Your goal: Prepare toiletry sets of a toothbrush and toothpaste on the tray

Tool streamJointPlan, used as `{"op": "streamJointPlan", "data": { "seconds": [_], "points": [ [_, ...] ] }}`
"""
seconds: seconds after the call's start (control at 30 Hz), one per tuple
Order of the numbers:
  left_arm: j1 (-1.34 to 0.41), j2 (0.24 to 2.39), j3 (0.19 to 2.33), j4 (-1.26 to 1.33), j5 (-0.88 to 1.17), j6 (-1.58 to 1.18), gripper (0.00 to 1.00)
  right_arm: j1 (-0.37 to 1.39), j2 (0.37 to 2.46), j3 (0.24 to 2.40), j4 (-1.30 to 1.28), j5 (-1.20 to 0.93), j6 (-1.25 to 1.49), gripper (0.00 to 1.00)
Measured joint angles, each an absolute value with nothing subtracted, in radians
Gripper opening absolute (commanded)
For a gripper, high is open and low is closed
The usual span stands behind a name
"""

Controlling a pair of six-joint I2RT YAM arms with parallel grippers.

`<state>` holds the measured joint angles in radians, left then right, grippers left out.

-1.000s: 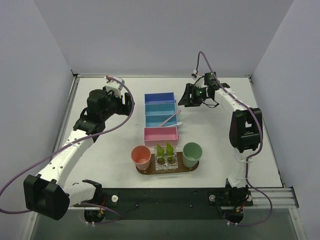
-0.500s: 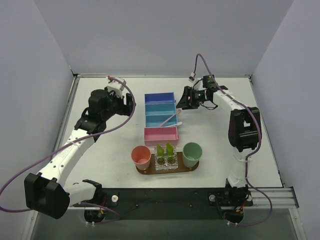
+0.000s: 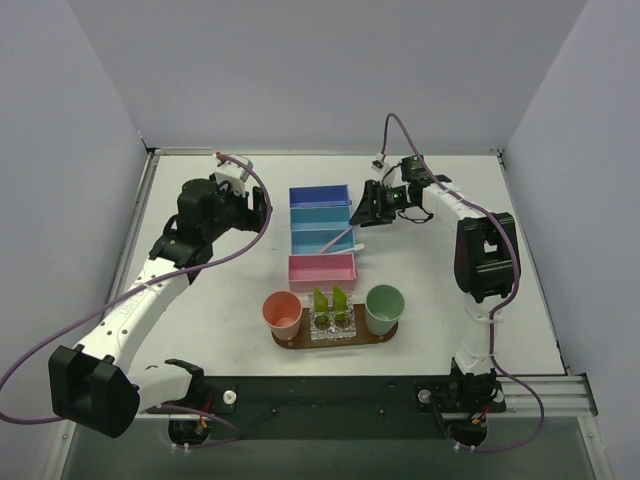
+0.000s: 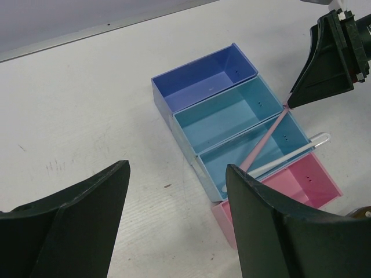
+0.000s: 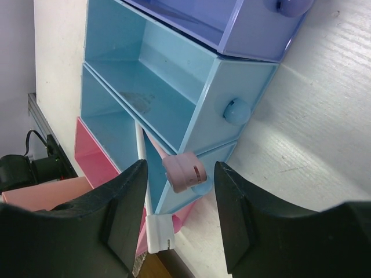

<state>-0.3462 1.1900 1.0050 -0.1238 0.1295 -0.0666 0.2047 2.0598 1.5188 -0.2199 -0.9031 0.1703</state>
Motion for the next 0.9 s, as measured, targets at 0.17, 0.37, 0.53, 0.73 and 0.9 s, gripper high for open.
{"op": "streamJointPlan", "data": {
  "seconds": [0.17,0.37,0.53,0.73,0.9],
  "points": [
    [-0.346,1.190,1.005,-0.124,0.130,-0.067,0.77,0.205,2.060,1.518,-0.221,-0.914,0.160,0.37],
    [-0.346,1.190,1.005,-0.124,0.129,-0.066,0.77,0.205,2.060,1.518,-0.222,-0.927,0.155,0.31],
    [-0.347,1.190,1.005,-0.124,0.128,-0.067,0.77,0.204,2.060,1.518,-0.221,-0.934,0.155,0.16],
    [-0.348,1.190,1.005,-0.124,0.123,-0.066,0.77,0.204,2.060,1.518,-0.221,-0.941,0.156,0.04],
    [-0.348,1.190,1.005,-0.124,0.121,-0.066,0.77,0.205,2.059,1.518,-0.220,-0.940,0.157,0.00]
  ]
}}
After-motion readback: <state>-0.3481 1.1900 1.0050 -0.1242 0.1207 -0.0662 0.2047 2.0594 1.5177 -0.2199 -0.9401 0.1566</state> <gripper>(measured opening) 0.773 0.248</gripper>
